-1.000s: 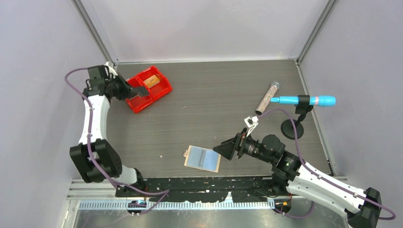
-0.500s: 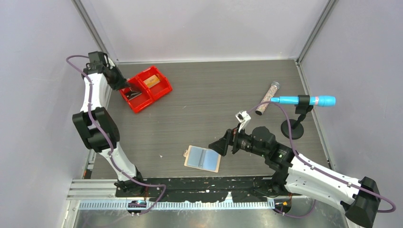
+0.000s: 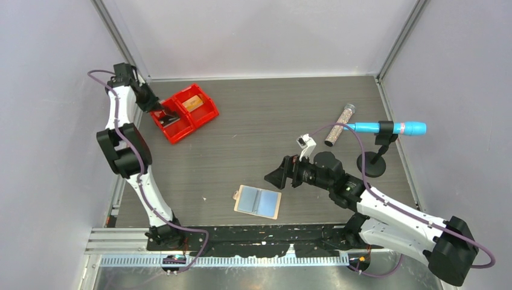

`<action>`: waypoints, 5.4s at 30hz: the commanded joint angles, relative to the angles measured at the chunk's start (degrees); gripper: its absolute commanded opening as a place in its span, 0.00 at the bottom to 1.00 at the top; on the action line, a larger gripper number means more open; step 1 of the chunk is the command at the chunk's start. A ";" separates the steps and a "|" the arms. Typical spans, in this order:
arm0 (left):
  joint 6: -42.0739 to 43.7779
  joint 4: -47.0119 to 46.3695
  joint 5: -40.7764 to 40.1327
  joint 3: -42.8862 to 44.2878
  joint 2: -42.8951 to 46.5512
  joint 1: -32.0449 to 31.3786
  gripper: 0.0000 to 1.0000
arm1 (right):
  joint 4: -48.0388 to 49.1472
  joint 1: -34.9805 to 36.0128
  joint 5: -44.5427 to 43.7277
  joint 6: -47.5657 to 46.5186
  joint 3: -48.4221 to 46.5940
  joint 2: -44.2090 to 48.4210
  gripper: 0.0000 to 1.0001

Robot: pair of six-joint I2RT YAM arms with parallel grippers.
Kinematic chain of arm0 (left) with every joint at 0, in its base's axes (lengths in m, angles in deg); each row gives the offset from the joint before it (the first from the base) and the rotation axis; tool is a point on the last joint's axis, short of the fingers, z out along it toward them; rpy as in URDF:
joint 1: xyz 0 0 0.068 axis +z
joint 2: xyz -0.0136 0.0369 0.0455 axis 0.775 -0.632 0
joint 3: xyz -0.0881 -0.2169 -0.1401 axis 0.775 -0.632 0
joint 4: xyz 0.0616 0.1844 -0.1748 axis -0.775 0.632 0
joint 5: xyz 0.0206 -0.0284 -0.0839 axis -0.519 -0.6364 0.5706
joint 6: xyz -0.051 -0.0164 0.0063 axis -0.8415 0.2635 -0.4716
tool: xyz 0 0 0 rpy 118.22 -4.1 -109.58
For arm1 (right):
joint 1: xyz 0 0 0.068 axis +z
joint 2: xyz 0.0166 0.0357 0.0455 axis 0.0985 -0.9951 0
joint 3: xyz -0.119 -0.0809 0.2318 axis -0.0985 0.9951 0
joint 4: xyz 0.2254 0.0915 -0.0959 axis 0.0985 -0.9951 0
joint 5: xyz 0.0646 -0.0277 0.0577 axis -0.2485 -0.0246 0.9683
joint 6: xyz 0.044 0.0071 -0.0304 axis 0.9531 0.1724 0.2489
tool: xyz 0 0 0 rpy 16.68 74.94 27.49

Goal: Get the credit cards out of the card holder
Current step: Place the credit card in the storage box, then remove the credit card from the card holder.

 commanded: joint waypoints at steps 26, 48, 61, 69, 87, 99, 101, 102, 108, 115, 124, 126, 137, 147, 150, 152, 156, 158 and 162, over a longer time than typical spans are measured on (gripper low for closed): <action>0.61 2.73 1.68 10.92 -9.74 0.68 0.00 | 5.44 -2.47 2.79 -0.28 -5.90 -7.75 0.95; 1.70 1.93 -0.24 12.12 -11.03 0.72 0.18 | 6.61 -3.35 4.33 -0.50 -6.74 -10.67 0.95; 1.50 1.53 -0.71 10.64 -6.74 -0.03 0.21 | 6.47 -3.39 4.11 -0.12 -6.23 -9.56 0.96; 0.34 -0.34 -0.11 1.71 4.88 -3.03 0.22 | 0.08 -3.39 0.87 2.45 -6.50 -9.08 0.99; 2.54 1.46 3.66 -40.22 45.33 -24.36 0.30 | -4.93 -2.87 -2.36 11.89 2.74 -2.19 0.73; -7.64 -13.52 3.67 -68.44 62.34 -41.92 0.37 | -10.51 -2.86 -5.07 6.39 5.94 7.58 0.73; -9.18 -16.38 3.19 -71.06 62.48 -44.21 0.39 | -11.01 -2.86 -5.41 6.81 6.70 8.82 0.73; -9.66 -17.32 2.62 -71.87 62.16 -45.46 0.40 | -11.15 -2.86 -5.54 7.22 6.87 9.24 0.73; -10.26 -22.18 0.47 -73.60 57.05 -50.98 0.42 | -11.66 -2.87 -6.03 8.52 8.07 11.85 0.73; -10.37 -26.80 -1.22 -74.72 52.37 -54.23 0.44 | -12.92 -2.87 -5.83 8.66 7.66 12.17 0.73; -10.06 -28.46 -2.80 -75.10 47.61 -56.80 0.43 | -13.04 -2.89 -5.92 8.79 8.23 13.26 0.73; -9.96 -28.17 -2.87 -74.94 47.25 -57.46 0.42 | -12.59 -2.87 -5.67 8.72 8.54 13.14 0.73; -13.40 -30.24 -1.89 -77.45 46.54 -60.71 0.16 | -11.25 -2.67 -5.79 9.02 9.38 11.09 0.73; -19.41 -35.60 -0.42 -81.97 54.49 -62.02 0.00 | -10.29 5.52 -12.62 11.78 4.98 3.52 0.74; -22.47 -40.11 0.88 -84.52 56.91 -62.06 0.00 | -9.97 10.23 -16.80 12.48 2.39 -1.60 0.75; -23.67 -40.88 0.30 -85.60 58.41 -62.05 0.00 | -9.78 13.37 -19.51 12.97 0.30 -4.70 0.75; -23.99 -40.22 -1.28 -87.04 60.68 -62.05 0.00 | -9.62 18.27 -23.64 13.72 -3.88 -11.45 0.75; -24.40 -40.25 -1.48 -87.78 61.41 -62.03 0.00 | -9.99 20.33 -25.41 14.08 -5.92 -14.69 0.75; -26.03 -41.75 -1.08 -89.78 62.48 -62.00 0.00 | -11.49 24.24 -30.44 15.38 -10.40 -20.77 0.79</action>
